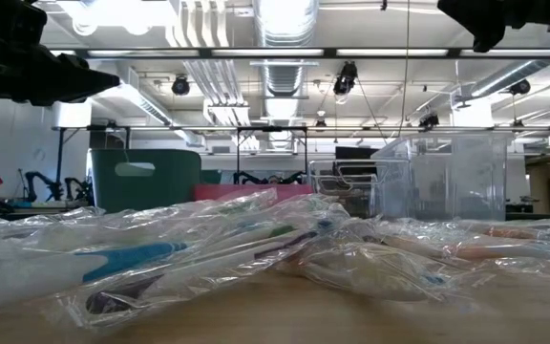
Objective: Pick & Place Toothbrushes
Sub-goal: Put the orange toothbrush into the transparent bin
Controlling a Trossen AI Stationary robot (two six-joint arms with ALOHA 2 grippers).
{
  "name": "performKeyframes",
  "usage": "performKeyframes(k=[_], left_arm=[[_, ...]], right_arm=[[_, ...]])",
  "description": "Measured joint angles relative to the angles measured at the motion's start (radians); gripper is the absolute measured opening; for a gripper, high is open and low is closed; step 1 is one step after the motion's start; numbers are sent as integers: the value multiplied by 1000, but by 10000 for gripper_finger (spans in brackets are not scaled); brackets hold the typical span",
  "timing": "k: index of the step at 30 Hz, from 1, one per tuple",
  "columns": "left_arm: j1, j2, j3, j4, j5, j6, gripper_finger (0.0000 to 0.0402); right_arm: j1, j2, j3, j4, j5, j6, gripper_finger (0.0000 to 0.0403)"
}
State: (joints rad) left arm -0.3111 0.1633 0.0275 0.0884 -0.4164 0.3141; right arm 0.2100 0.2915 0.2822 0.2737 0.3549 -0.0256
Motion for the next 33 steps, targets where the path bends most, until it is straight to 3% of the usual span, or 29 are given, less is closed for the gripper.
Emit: performKeyframes(k=[3, 6, 10, 24, 29, 33], left_arm=[[0, 0, 0, 0, 0, 0, 81], [0, 0, 0, 0, 0, 0, 81], [0, 0, 0, 0, 0, 0, 81], [0, 0, 0, 0, 0, 0, 81], [0, 0, 0, 0, 0, 0, 81], [0, 0, 0, 0, 0, 0, 81]], right_arm=[[0, 3, 0, 95, 0, 46, 284], [1, 29, 32, 155, 0, -12, 287], [1, 105, 104, 150, 1, -79, 276], [1, 524, 458, -15, 12, -75, 233], [-3, 634, 610, -247, 22, 85, 231], [-4, 728, 735, -541, 118, 239, 235]])
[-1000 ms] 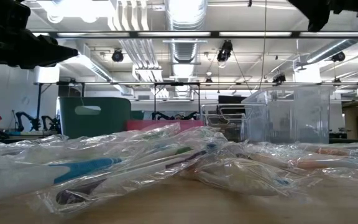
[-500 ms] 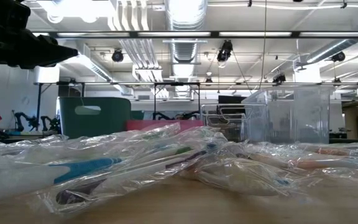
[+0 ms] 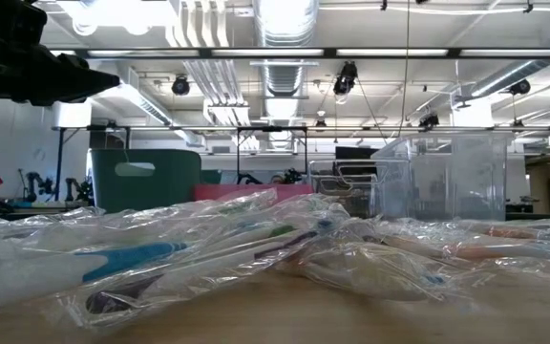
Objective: Pick & Place Toothbrushes
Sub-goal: Put the orange toothbrush into the transparent bin
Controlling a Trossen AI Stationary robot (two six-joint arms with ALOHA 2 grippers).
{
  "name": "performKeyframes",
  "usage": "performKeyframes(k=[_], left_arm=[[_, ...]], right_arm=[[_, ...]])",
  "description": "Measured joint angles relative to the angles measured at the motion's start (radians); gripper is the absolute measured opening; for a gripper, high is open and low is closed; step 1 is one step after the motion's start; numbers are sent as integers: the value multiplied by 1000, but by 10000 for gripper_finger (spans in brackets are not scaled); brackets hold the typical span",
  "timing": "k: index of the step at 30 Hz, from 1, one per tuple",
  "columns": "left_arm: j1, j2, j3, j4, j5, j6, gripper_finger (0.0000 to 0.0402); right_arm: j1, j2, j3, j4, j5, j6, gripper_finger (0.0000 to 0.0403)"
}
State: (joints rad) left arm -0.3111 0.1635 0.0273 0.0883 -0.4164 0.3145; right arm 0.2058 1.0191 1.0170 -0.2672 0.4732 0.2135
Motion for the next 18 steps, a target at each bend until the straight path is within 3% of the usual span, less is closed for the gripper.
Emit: performKeyframes(k=[6, 11, 14, 18], left_arm=[[0, 0, 0, 0, 0, 0, 81], [0, 0, 0, -2, 0, 0, 81], [0, 0, 0, -2, 0, 0, 81], [0, 0, 0, -3, 0, 0, 81]], right_arm=[[0, 145, 156, -584, 76, 415, 226], [1, 237, 182, -968, 78, 757, 214], [6, 267, 152, -1079, 58, 888, 208], [6, 274, 92, -1076, 15, 943, 202]])
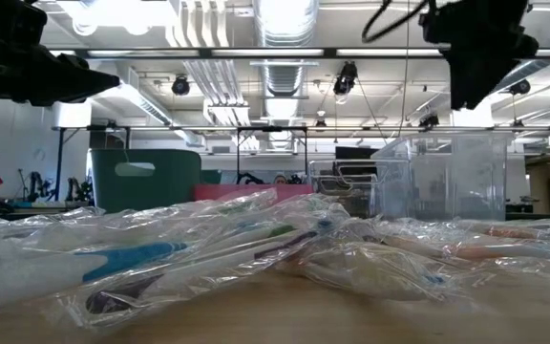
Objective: Pick & Place Toothbrushes
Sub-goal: Put the orange toothbrush into the transparent bin
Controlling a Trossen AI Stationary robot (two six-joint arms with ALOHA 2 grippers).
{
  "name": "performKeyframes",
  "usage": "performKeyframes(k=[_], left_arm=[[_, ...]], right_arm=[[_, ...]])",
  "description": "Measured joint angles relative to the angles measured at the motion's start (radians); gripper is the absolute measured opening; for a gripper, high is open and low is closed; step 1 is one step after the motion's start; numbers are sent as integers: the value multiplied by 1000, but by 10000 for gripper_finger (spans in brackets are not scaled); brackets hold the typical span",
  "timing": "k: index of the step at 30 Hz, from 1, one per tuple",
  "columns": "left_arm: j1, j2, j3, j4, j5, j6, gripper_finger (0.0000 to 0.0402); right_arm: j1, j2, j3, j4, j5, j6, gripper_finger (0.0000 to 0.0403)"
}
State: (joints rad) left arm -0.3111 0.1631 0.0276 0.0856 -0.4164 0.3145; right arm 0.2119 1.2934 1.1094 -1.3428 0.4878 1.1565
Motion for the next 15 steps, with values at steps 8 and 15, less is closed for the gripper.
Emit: performKeyframes(k=[8, 15], left_arm=[[0, 0, 0, -7, 0, 0, 81], [0, 0, 0, -7, 0, 0, 81]], right_arm=[[0, -11, -100, 25, -48, 104, 208], [0, -9, -149, 90, -79, 119, 218]])
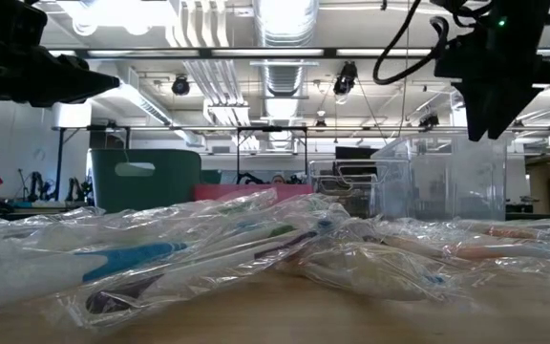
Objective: Pick & Place Toothbrushes
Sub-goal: Put the orange toothbrush into the transparent bin
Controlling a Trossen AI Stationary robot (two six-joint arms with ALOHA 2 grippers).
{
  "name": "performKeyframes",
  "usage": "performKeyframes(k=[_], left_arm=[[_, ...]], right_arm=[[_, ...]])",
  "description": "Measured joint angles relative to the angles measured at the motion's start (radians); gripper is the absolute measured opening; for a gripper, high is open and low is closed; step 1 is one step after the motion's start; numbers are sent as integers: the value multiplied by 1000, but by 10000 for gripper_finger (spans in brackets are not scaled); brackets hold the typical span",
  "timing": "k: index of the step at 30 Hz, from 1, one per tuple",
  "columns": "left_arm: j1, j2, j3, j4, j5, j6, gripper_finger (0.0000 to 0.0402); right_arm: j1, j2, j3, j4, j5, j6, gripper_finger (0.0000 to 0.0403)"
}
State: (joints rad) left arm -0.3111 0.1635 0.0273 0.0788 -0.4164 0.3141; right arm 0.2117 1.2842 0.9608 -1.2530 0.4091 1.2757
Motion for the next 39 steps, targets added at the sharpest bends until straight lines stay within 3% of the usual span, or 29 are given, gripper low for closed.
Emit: performKeyframes(k=[24, 39], left_arm=[[0, 0, 0, -4, 0, 0, 81], [0, 0, 0, -7, 0, 0, 81]], right_arm=[[0, 0, -170, 374, -47, -66, 256], [0, 0, -184, 399, -55, -82, 223]])
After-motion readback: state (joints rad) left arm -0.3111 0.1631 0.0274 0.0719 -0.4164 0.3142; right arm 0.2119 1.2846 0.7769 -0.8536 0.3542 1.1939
